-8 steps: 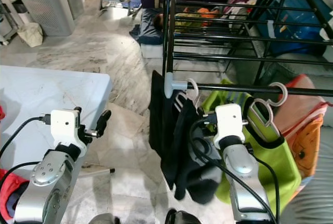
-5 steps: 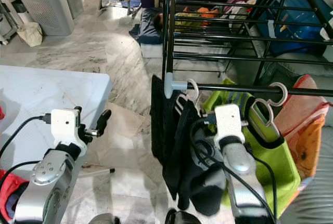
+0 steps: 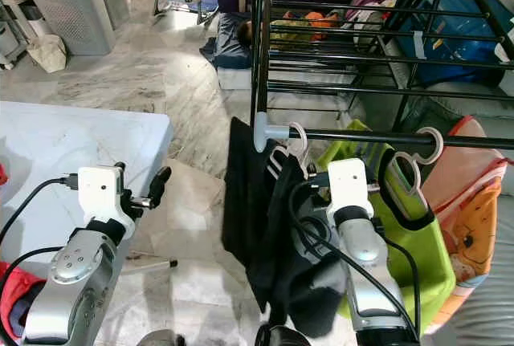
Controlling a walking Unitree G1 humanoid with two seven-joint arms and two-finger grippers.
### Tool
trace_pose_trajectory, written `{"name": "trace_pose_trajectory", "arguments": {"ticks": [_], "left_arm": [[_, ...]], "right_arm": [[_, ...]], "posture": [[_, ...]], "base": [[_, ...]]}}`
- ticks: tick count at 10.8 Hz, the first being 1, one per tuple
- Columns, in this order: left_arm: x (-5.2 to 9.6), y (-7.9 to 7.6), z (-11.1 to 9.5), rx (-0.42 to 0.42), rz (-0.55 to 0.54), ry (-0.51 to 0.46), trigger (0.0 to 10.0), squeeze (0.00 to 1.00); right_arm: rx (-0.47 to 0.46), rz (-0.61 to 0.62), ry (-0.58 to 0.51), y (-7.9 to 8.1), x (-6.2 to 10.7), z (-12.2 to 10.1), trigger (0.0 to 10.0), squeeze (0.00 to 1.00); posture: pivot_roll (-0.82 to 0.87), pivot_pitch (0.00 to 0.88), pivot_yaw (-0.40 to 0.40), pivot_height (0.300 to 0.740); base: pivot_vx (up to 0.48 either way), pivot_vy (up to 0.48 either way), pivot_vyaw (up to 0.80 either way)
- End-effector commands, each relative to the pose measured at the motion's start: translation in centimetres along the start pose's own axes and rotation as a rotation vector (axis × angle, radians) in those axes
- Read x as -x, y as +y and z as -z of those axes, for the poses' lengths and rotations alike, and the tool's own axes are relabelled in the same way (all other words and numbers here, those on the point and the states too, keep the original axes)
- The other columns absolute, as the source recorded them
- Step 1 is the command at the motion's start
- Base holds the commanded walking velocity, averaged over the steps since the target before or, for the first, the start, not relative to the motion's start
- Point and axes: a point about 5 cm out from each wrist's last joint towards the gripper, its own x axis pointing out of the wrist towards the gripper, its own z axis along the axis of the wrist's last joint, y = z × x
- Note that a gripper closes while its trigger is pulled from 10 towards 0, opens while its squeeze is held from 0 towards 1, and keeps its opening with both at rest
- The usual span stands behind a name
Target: Hang hanger
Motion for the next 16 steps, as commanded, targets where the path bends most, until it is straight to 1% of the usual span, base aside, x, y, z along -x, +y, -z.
{"name": "trace_pose_trajectory", "arguments": {"ticks": [1,4,5,7,8,10,11,12,14,16], "left_arm": [[-0.1,0.1,-0.1,-0.013,-0.007,-0.003,10.0,0.00],[-0.1,-0.2,-0.1,-0.024,0.030,-0.002,10.0,0.00],[-0.2,-0.2,-0.1,-0.025,0.024,-0.004,10.0,0.00],[-0.1,-0.3,-0.1,-0.029,0.032,-0.003,10.0,0.00],[-0.2,-0.3,-0.1,-0.026,0.033,-0.004,10.0,0.00],[-0.2,-0.3,-0.2,-0.021,0.033,-0.005,10.0,0.00],[-0.2,-0.3,-0.2,-0.023,0.032,-0.005,10.0,0.00],[-0.2,-0.2,-0.2,-0.028,0.034,-0.005,10.0,0.00],[-0.3,-0.3,-0.1,-0.025,0.042,-0.004,10.0,0.00],[-0.4,-0.4,-0.2,-0.023,0.048,-0.005,10.0,0.00]], "right_arm": [[0.004,0.003,0.007,-0.1,0.0,0.2,10.0,0.00],[-0.003,0.000,-0.022,-0.1,-0.1,-0.4,10.0,0.00],[-0.011,0.030,-0.019,-0.5,-0.1,-0.3,10.0,0.00],[-0.035,0.040,-0.018,-0.6,-0.1,-0.4,10.0,0.00],[-0.019,0.033,-0.038,-0.6,-0.2,-0.7,10.0,0.00],[-0.013,0.028,-0.042,-0.4,-0.1,-0.7,10.0,0.00],[-0.014,0.023,-0.043,-0.4,0.2,-0.6,10.0,0.00],[-0.003,0.036,-0.041,-0.8,0.7,-0.5,10.0,0.00],[0.041,0.086,-0.033,-1.4,1.4,-0.1,10.0,0.00],[0.049,0.092,-0.045,-1.4,1.3,-0.4,10.0,0.00]], "posture": [[0.03,0.061,-0.025,0.740],[0.02,0.065,-0.020,0.740],[0.02,0.065,-0.020,0.740],[0.02,0.065,-0.020,0.740],[0.02,0.068,-0.023,0.740],[0.02,0.067,-0.023,0.740],[0.02,0.068,-0.023,0.740],[0.02,0.069,-0.023,0.740],[0.01,0.071,-0.017,0.740],[0.01,0.069,-0.015,0.740]], "base": [[0.000,0.000,0.00],[0.000,0.000,0.00],[0.000,0.000,0.00],[0.000,0.000,-0.63],[0.000,0.000,-0.67],[0.000,0.000,0.00],[0.000,0.000,0.00],[0.000,0.000,0.00],[0.000,-0.291,0.00],[0.000,-0.336,0.00]]}}
